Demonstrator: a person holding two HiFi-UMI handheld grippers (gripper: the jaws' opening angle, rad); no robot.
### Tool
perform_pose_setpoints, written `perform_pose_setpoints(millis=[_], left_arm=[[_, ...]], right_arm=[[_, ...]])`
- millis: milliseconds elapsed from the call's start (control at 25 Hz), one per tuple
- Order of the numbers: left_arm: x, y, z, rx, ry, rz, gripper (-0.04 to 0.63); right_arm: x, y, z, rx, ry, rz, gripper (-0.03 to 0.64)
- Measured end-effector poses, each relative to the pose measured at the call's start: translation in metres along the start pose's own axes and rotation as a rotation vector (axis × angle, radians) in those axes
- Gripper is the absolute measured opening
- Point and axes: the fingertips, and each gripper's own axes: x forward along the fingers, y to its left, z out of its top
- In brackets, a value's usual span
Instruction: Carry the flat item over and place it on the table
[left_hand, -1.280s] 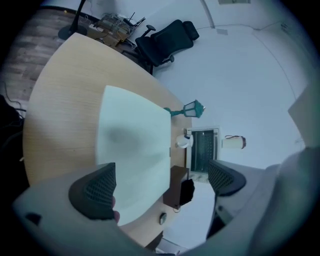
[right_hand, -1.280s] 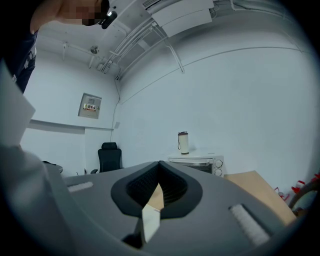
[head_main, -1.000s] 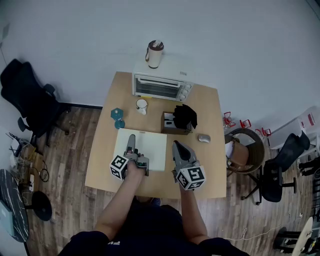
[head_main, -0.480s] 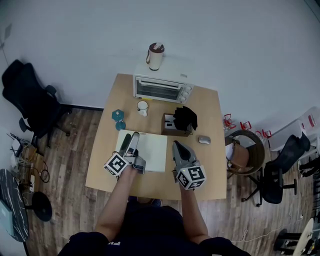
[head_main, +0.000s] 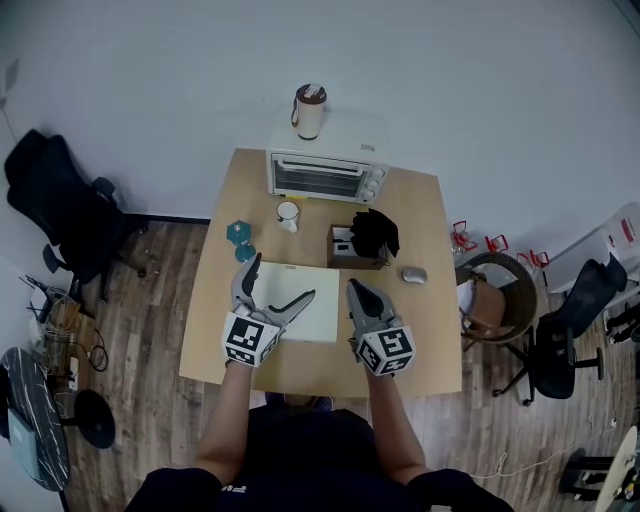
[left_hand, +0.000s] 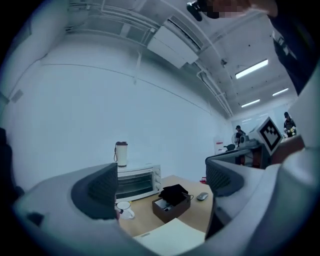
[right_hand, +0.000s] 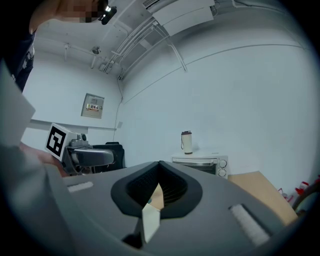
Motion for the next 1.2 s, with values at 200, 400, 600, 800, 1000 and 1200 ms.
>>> perform_pose_setpoints(millis=[200,400,600,800,1000,1200], left_arm=[[-0.006,-0.002,-0.003,0.032,0.025,-0.004,0.540],[-0.007,0.002,-0.004,-0.003,0.009,0.003,0.514],[-0.014,0.004,0.004,-0.008,-0.044,0.019,0.381],[-0.018,0.012,0.004,0.020,-0.051,0.083,0.186],[-0.022,0.019,0.007,0.014,-0.057,0.114,-0.003],[-0.020,0.021,0.004,0.061,-0.041,0.119,-0.002]], right_arm=[[0.000,0.002,-0.004,0.004,0.004,0.000,0.011],[0.001,-0.001,-0.004,0.018,-0.001,-0.007,0.011],[0.002,-0.005,-0.002,0.030,-0.008,-0.022,0.011],[0.006,-0.004,-0.005,0.024,-0.002,-0.013,0.011],[0.007,-0.002,-0.004,0.015,-0.001,-0.013,0.011],[0.011,0.001,-0.002,-0.003,-0.002,-0.005,0.011]])
